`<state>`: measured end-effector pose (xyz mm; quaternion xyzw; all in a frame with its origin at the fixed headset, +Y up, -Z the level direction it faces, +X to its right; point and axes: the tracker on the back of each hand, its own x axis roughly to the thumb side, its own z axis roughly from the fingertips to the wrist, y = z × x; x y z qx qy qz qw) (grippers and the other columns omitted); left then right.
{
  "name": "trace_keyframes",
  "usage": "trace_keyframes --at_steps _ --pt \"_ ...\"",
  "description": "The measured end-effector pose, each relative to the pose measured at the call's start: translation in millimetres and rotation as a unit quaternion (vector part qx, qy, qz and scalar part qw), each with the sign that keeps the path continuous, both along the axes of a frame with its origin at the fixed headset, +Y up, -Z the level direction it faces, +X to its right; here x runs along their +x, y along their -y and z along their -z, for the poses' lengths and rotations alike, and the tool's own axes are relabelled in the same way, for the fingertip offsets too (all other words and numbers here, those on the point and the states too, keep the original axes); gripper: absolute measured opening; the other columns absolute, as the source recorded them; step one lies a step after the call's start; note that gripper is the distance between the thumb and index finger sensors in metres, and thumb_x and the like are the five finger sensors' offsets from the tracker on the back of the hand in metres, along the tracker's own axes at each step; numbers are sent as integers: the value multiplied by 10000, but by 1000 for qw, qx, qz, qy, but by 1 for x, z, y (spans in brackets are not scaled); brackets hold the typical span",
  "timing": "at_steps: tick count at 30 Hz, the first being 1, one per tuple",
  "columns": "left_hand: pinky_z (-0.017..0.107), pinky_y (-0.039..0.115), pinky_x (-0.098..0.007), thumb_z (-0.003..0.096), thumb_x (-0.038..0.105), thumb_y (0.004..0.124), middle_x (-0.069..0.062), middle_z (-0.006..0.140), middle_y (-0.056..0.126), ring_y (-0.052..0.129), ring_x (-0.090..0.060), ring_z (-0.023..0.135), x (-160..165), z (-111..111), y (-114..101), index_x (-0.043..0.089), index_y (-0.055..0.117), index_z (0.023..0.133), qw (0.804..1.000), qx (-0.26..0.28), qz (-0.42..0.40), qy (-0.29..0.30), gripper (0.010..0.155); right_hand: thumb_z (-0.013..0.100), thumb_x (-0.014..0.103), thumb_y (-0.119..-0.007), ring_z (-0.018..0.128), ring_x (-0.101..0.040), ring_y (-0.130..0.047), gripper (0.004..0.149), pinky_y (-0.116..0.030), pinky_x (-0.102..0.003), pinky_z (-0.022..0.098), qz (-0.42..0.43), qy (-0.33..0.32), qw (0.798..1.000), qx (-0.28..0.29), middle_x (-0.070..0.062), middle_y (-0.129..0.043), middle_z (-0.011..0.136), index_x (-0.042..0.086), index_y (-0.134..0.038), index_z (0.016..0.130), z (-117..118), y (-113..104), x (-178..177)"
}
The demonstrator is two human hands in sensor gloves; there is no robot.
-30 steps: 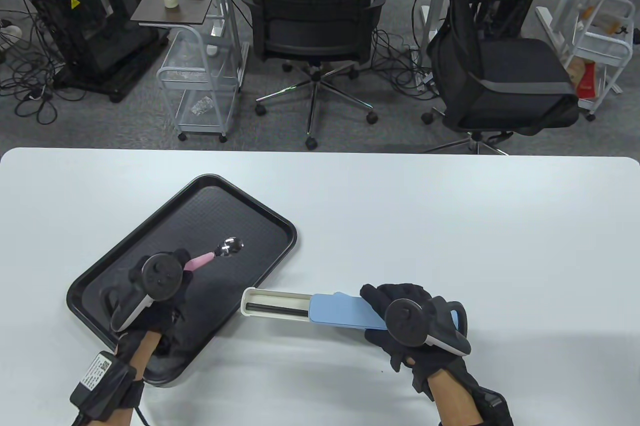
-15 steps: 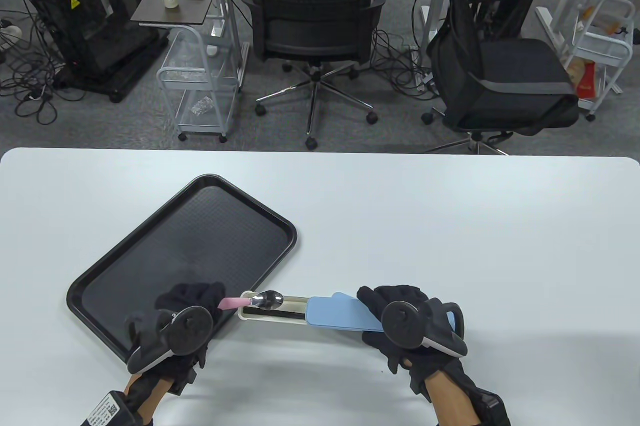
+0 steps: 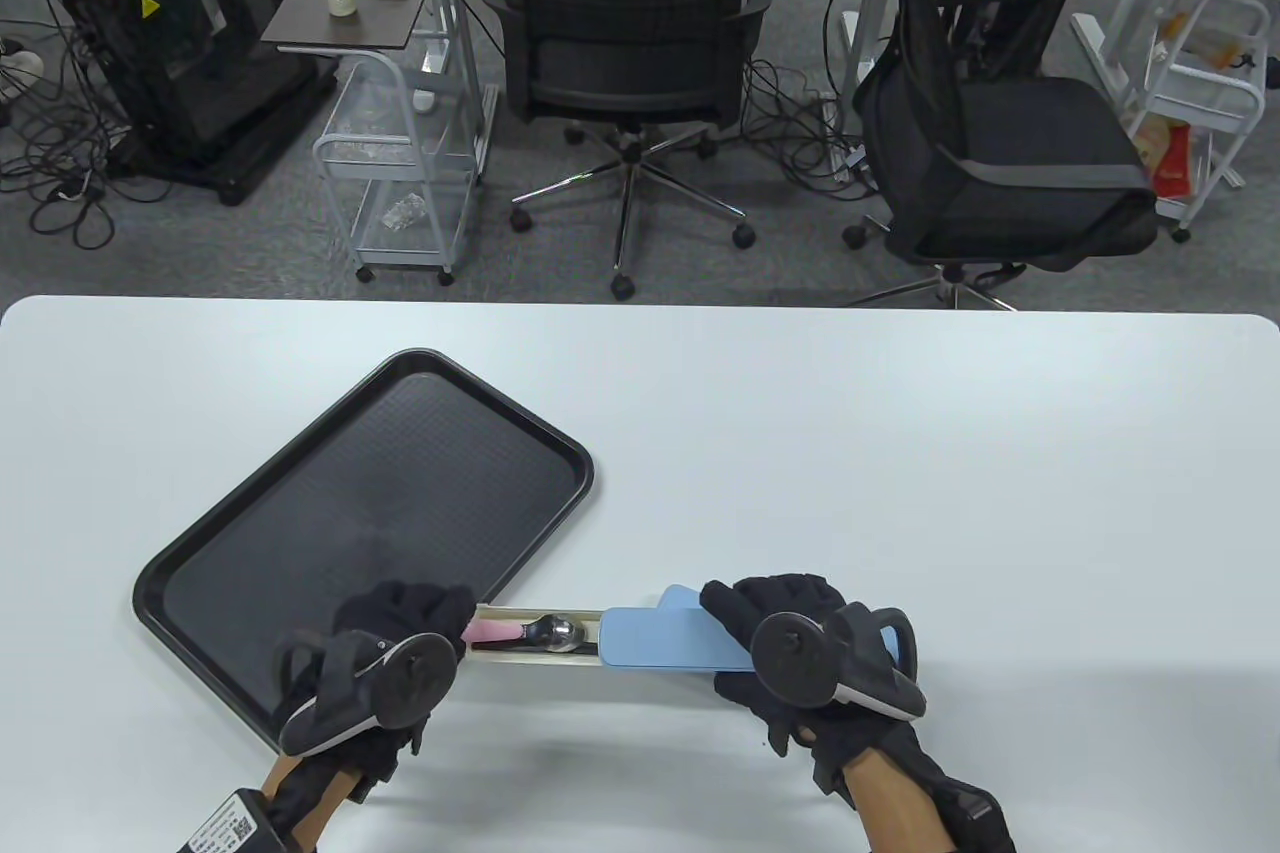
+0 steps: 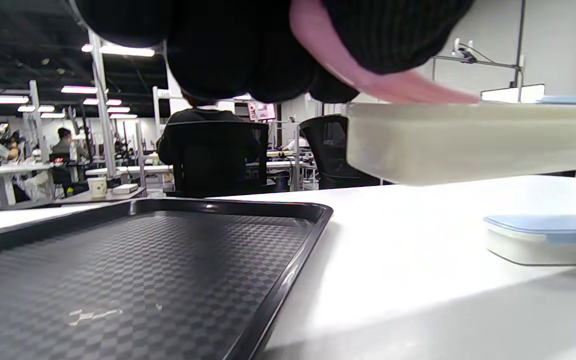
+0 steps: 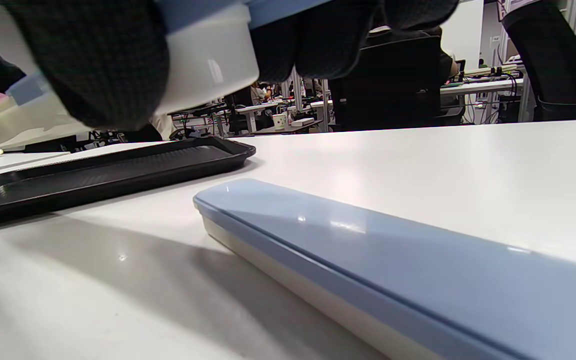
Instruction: Slide to open lunch boxes and place utensils
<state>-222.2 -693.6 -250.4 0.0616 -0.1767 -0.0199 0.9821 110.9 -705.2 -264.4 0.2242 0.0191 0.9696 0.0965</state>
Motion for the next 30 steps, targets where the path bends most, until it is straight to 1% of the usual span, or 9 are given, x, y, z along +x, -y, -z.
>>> trace_keyframes --at_steps 2,6,12,14,19,22,27,30 --pt "593 626 -502 394 414 722 -38 886 777 778 -279 779 7 -3 0 249 739 923 1000 8 15 11 554 424 473 -897 987 -374 -619 770 -443 -642 747 -1 -5 1000 -2 -82 -574 1056 327 -487 1059 -1 0 -3" --pt "606 615 -501 391 418 722 -35 897 764 762 -272 798 23 -11 3 271 741 924 997 29 59 30 553 425 470 -899 990 -376 -613 770 -436 -643 748 8 -26 999 -21 -82 -571 1058 324 -488 1060 -3 2 -11" --pt "612 613 -503 386 429 724 -23 901 761 756 -270 810 38 -19 8 285 731 929 994 51 73 62 562 430 475 -889 990 -377 -614 768 -445 -646 745 3 -44 999 -17 -85 -572 1059 316 -486 1063 -9 2 -23" --pt "610 617 -501 384 437 728 -4 896 766 760 -266 807 41 -19 9 292 730 929 994 48 74 70 564 431 476 -888 989 -378 -615 766 -444 -646 746 2 -47 999 -20 -85 -573 1059 315 -485 1064 -9 2 -25" --pt "609 617 -499 380 456 721 7 909 756 754 -263 815 42 -19 11 311 714 937 994 45 66 74 575 432 480 -885 988 -379 -617 766 -450 -645 743 1 -50 998 -24 -85 -573 1059 315 -485 1064 -9 4 -27" --pt "613 604 -499 389 458 681 13 934 734 736 -265 829 38 -16 11 313 677 958 996 28 42 71 587 432 482 -883 986 -378 -620 766 -454 -645 741 6 -49 998 -26 -86 -574 1058 315 -483 1064 -9 4 -25" --pt "621 586 -500 397 481 623 15 968 704 714 -271 845 33 -14 8 312 638 979 997 22 27 62 607 434 487 -877 984 -378 -621 763 -462 -643 739 11 -48 998 -27 -87 -574 1057 314 -483 1064 -8 3 -24" --pt "621 581 -504 401 482 608 7 973 706 712 -278 845 27 -12 6 315 637 979 998 12 0 60 603 437 493 -869 984 -378 -621 762 -466 -642 738 15 -47 998 -35 -88 -569 1059 314 -476 1066 -7 4 -23"
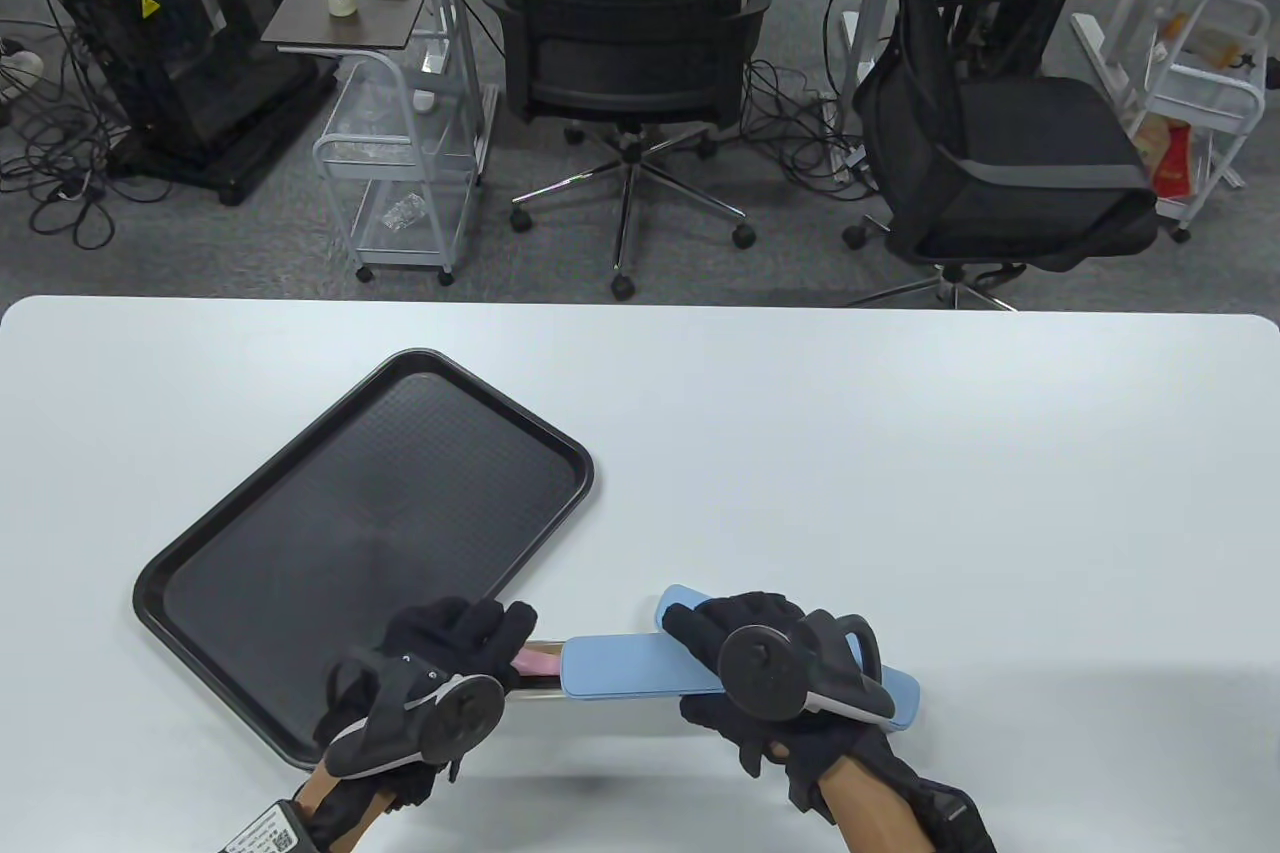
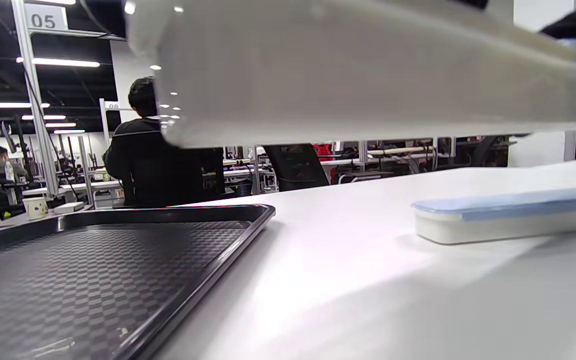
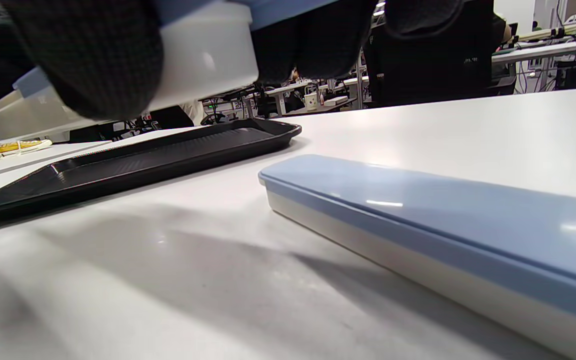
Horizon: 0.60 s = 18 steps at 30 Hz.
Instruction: Slide to open lunch boxes and place utensils
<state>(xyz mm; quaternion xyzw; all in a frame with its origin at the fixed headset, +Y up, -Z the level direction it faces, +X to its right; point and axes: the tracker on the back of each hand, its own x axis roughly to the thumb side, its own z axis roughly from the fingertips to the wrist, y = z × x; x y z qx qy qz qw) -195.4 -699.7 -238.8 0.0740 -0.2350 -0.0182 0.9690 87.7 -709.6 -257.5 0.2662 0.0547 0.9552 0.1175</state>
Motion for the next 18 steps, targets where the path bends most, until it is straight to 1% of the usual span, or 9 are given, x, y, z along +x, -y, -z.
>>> trace_keyframes --at_steps 2,7,12,14,16,17,18 --pt "625 571 -506 401 495 596 3 987 692 701 -284 852 -5 2 -1 323 625 985 1000 -10 -10 -4 610 439 495 -866 984 -380 -621 761 -470 -643 736 -1 1 1000 -1 -89 -571 1058 313 -476 1066 1 0 1" --pt "629 566 -506 390 531 598 -6 995 684 697 -286 856 -22 6 -9 321 607 999 998 -3 -47 -35 644 437 494 -867 983 -379 -621 762 -468 -643 737 9 16 1000 9 -90 -571 1057 314 -477 1066 2 -3 9" --pt "630 557 -515 368 588 594 -27 992 699 699 -305 852 -43 14 -11 316 611 1004 994 -22 -93 -61 692 434 489 -872 984 -378 -621 761 -463 -643 738 25 39 999 25 -85 -570 1058 315 -481 1063 5 -7 23" --pt "623 566 -518 360 603 601 -47 964 745 729 -309 831 -46 16 -9 308 604 1007 992 -36 -109 -53 711 431 484 -879 985 -378 -621 760 -459 -641 740 29 42 998 30 -84 -573 1057 319 -486 1061 5 -8 27" --pt "614 578 -520 359 609 612 -43 926 798 767 -302 808 -45 16 -8 301 597 1008 992 -41 -110 -44 719 428 482 -882 987 -377 -619 763 -457 -641 740 29 43 998 33 -79 -574 1059 319 -488 1060 5 -9 28" --pt "613 585 -517 357 608 625 -18 909 818 786 -291 798 -44 16 -8 299 589 1008 992 -41 -108 -40 721 429 481 -882 988 -377 -619 760 -456 -641 742 28 43 998 34 -77 -573 1060 320 -489 1059 5 -9 28" --pt "613 587 -518 354 612 635 -19 894 835 799 -285 790 -40 15 -7 298 577 1011 993 -44 -108 -23 730 429 483 -880 990 -374 -619 761 -460 -640 741 29 41 998 34 -74 -572 1062 320 -489 1060 5 -8 27"
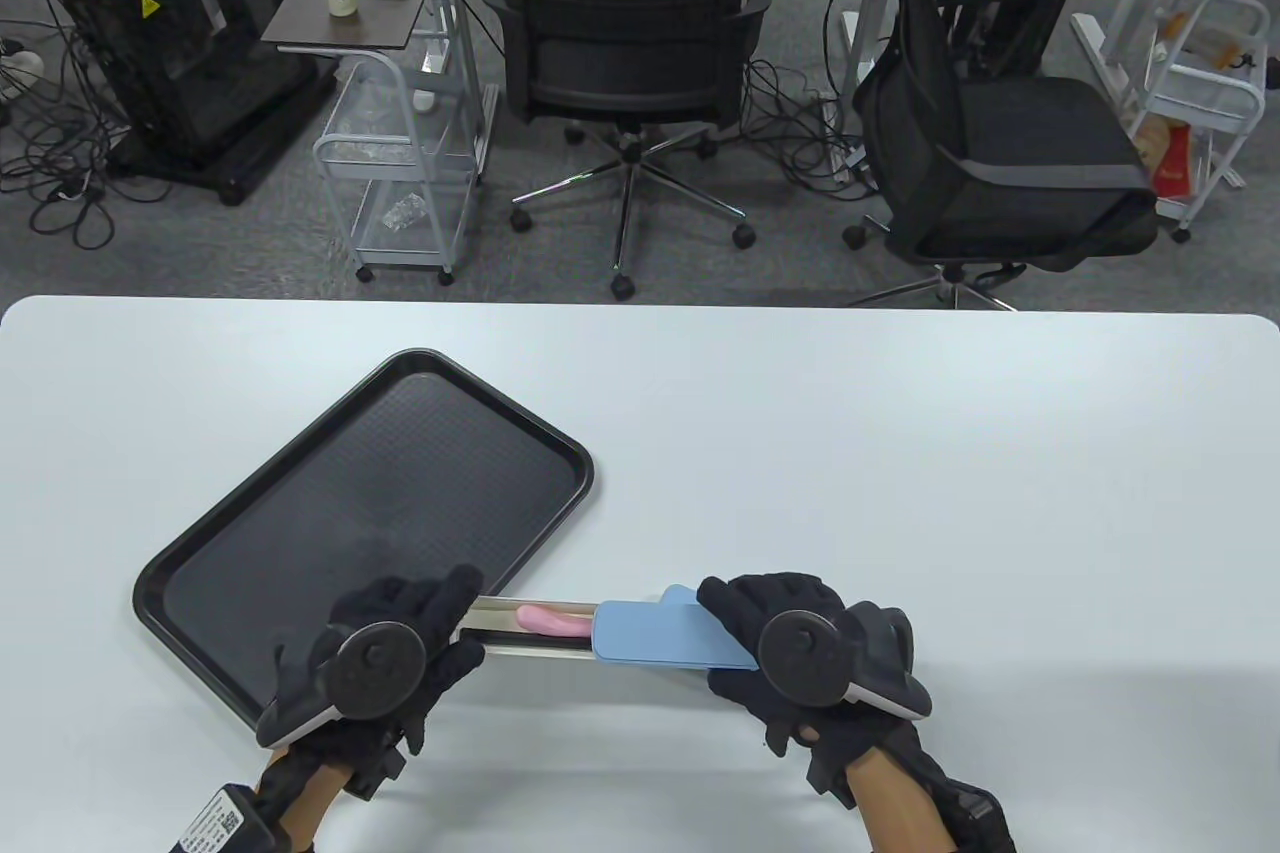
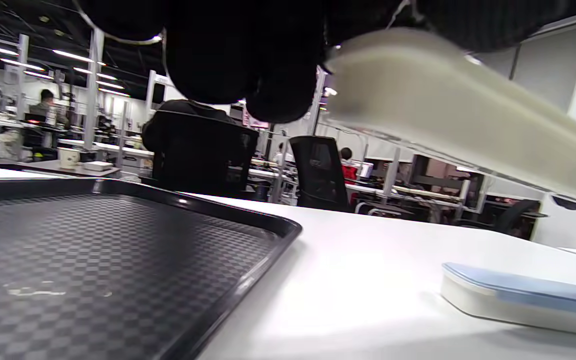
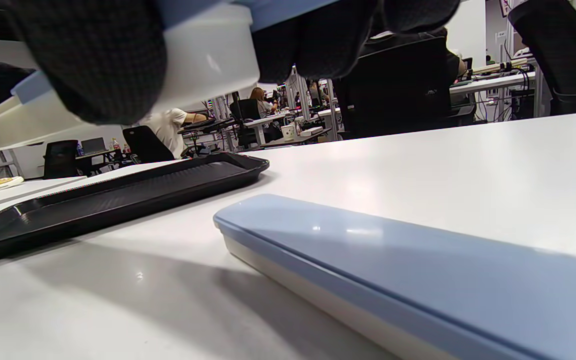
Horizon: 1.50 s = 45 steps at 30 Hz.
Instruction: Slide to open lunch boxes and place utensils
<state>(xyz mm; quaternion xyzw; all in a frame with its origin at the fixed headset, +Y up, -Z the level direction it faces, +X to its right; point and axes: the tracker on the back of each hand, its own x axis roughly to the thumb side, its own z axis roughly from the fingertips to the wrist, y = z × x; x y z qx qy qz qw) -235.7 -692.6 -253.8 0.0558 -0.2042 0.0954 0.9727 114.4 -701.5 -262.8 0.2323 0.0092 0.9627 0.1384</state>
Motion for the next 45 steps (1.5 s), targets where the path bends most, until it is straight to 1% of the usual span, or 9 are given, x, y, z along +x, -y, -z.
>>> trace_keyframes --at_steps 9,15,19,26,29,32,35,39,45 --pt "596 621 -524 334 611 733 -53 869 861 837 -281 769 23 -8 3 271 546 1019 999 9 13 45 787 433 485 -875 993 -373 -624 742 -479 -633 740 -10 -15 1000 17 -55 -571 1068 328 -500 1054 -8 0 -22" --pt "587 647 -519 340 499 828 -40 868 862 855 -261 765 47 -18 7 234 540 1015 996 44 43 72 780 437 487 -867 990 -362 -633 744 -515 -624 734 -21 -29 998 44 -61 -569 1068 325 -493 1059 -18 0 -44" --pt "592 649 -520 342 475 830 -48 872 859 855 -261 771 58 -24 8 207 526 1016 995 50 59 69 787 432 485 -868 976 -370 -652 744 -556 -609 721 -32 -37 997 62 -73 -581 1063 325 -499 1058 -23 1 -56" --pt "590 651 -513 353 474 821 -38 896 853 854 -257 785 52 -21 5 205 521 1018 996 50 29 72 778 431 491 -863 971 -370 -658 746 -569 -595 718 -22 -34 997 65 -77 -579 1062 325 -494 1058 -19 1 -55" --pt "601 637 -512 359 480 806 -20 932 825 834 -260 808 44 -16 3 219 511 1021 997 52 21 45 770 433 483 -866 972 -374 -648 756 -556 -604 718 -26 -18 997 72 -80 -570 1062 313 -483 1062 -16 -1 -46" --pt "638 590 -527 362 507 786 -18 965 788 795 -267 847 26 -7 4 247 524 1021 999 45 23 4 755 449 446 -862 990 -386 -603 764 -516 -616 729 -25 -1 998 49 -91 -525 1079 302 -444 1072 -8 -5 -29" --pt "703 488 -571 362 529 772 -20 1007 737 735 -285 903 4 5 7 261 541 1018 999 14 -1 -36 746 466 405 -857 1009 -403 -553 770 -470 -630 740 -8 47 998 37 -106 -479 1094 287 -409 1082 2 -11 -2" --pt "722 437 -585 356 563 760 -31 1059 667 653 -313 965 -20 14 8 267 548 1022 997 -4 -34 -73 759 477 378 -850 1030 -403 -512 780 -424 -626 760 -39 118 992 27 -99 -438 1109 291 -372 1087 22 -15 28" --pt "721 410 -568 356 580 749 -32 1082 631 609 -326 986 -39 20 8 273 540 1027 993 -28 -56 -101 767 493 318 -807 1047 -414 -410 793 -323 -614 763 -94 200 975 -39 -93 -333 1122 287 -275 1080 61 8 77"
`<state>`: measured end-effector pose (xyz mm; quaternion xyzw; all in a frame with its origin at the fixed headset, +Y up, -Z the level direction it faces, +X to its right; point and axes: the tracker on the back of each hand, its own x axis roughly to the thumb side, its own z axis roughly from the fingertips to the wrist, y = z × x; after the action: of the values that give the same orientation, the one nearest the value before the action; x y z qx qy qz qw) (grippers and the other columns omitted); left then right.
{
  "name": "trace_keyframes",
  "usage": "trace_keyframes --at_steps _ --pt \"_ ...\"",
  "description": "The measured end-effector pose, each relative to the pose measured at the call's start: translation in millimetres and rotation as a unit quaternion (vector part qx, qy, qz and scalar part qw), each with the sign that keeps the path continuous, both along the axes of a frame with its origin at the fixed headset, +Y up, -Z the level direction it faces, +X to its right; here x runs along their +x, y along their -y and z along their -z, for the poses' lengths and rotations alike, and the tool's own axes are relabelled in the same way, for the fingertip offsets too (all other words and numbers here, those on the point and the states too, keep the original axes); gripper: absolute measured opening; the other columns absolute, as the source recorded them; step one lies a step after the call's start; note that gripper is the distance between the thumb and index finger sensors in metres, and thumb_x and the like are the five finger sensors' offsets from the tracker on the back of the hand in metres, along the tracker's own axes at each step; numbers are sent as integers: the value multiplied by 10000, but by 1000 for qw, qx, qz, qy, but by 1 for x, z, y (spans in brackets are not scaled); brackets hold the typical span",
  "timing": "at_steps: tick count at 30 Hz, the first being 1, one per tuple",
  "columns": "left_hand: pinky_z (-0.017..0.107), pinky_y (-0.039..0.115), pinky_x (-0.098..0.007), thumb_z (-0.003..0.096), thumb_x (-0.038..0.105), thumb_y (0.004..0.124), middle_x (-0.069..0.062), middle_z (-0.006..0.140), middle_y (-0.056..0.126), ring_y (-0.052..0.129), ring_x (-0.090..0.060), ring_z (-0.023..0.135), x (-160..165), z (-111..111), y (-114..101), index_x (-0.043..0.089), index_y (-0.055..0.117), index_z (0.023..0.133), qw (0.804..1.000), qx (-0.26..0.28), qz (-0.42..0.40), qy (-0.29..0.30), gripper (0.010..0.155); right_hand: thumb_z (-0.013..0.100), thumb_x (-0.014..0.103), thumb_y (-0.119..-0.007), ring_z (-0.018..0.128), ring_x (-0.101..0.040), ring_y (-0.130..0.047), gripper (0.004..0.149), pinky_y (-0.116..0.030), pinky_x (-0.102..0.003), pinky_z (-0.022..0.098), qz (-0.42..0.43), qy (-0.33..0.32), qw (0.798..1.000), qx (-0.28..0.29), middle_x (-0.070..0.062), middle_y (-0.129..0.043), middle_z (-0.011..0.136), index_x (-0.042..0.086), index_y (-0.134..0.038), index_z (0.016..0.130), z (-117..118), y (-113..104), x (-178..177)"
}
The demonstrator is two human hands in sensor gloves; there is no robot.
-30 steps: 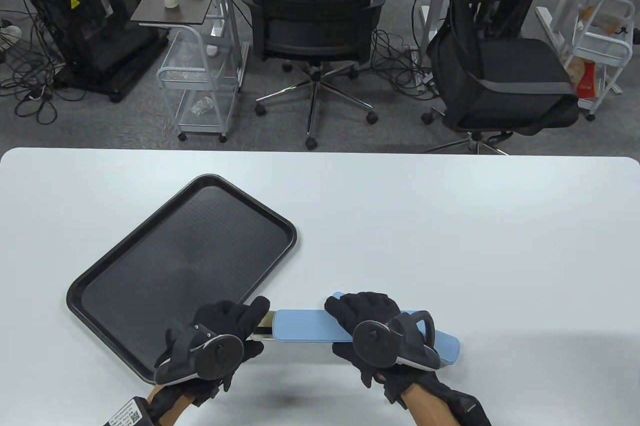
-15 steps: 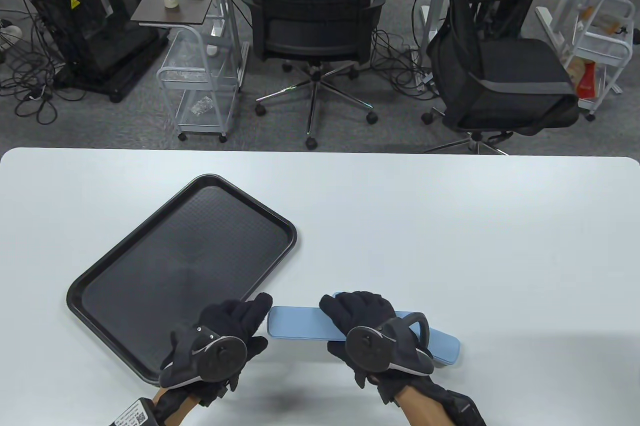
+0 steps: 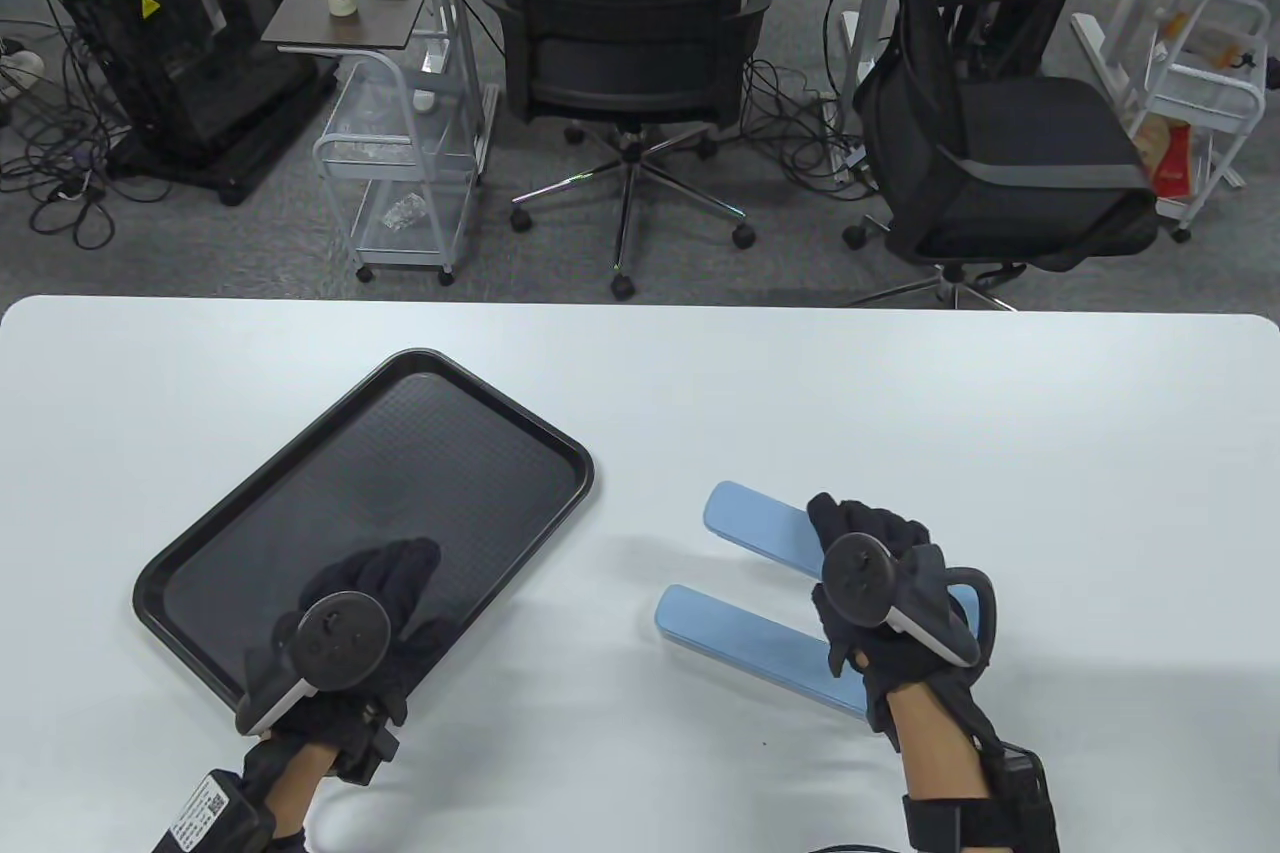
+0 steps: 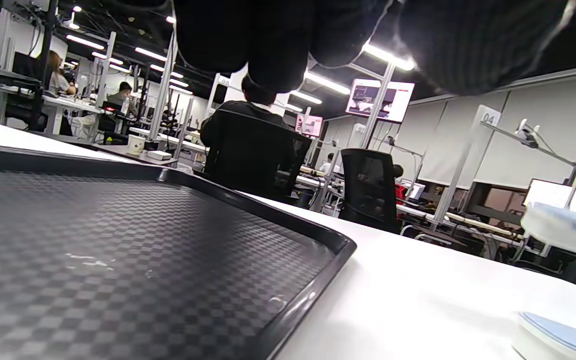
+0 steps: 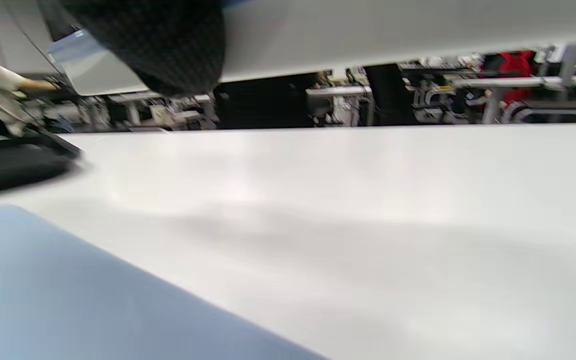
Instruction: Slide to open lunch boxes and place utensils
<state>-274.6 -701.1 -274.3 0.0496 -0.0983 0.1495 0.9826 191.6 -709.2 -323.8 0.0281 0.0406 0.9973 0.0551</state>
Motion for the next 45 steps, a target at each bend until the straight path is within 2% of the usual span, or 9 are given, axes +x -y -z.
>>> trace_keyframes --at_steps 7,11,20,28,32,36,40,43,45 --pt "721 390 -566 362 586 733 -41 1099 589 570 -333 998 -5 3 3 279 504 1039 1000 -27 9 -11 778 483 328 -813 1056 -408 -452 803 -354 -587 755 -54 45 996 -62 -90 -347 1117 296 -265 1069 18 25 39" --pt "722 383 -568 365 585 732 -42 1103 580 563 -335 1000 -6 3 3 277 500 1041 999 -30 7 -14 779 482 322 -819 1052 -423 -485 810 -385 -587 744 -32 68 993 -88 -109 -350 1109 287 -259 1066 21 39 56" --pt "726 371 -569 364 588 730 -38 1119 543 532 -337 1017 -2 4 5 285 497 1042 999 -37 16 -10 779 482 336 -826 1045 -414 -524 797 -416 -576 744 -19 68 991 -117 -97 -370 1108 319 -278 1060 19 60 63" --pt "727 367 -568 362 590 731 -36 1122 534 525 -337 1019 -2 4 5 284 495 1042 999 -44 19 -10 782 468 368 -850 1029 -413 -564 815 -461 -583 738 -15 63 992 -111 -95 -376 1110 319 -291 1059 18 65 64" --pt "735 342 -577 363 590 731 -31 1130 506 493 -336 1034 -3 5 5 289 488 1044 999 -48 17 -7 783 465 459 -821 1066 -428 -442 833 -420 -609 745 20 66 995 -74 -104 -278 1134 325 -263 1068 11 45 66" --pt "747 310 -594 367 589 730 -6 1143 458 438 -341 1055 -1 5 4 305 479 1045 999 -48 13 3 777 467 513 -791 1093 -419 -338 815 -370 -605 753 25 54 998 -11 -108 -229 1148 336 -277 1074 -2 16 54" --pt "749 287 -597 369 596 722 0 1155 376 371 -345 1069 4 5 9 310 414 1055 997 -72 28 14 805 472 553 -765 1093 -429 -345 789 -373 -588 758 36 20 997 62 -118 -241 1154 332 -319 1085 -23 -19 32" --pt "750 274 -600 367 597 721 1 1157 352 352 -347 1072 7 5 10 312 408 1055 997 -68 34 17 808 476 568 -760 1095 -440 -343 786 -366 -595 760 85 -14 989 120 -130 -253 1160 321 -342 1094 -43 -43 9" --pt "750 268 -601 368 601 718 -1 1159 337 343 -347 1075 9 4 9 315 404 1057 997 -63 37 18 810 479 577 -752 1098 -444 -326 795 -356 -599 762 81 -39 987 131 -129 -234 1163 318 -327 1099 -55 -56 -9"
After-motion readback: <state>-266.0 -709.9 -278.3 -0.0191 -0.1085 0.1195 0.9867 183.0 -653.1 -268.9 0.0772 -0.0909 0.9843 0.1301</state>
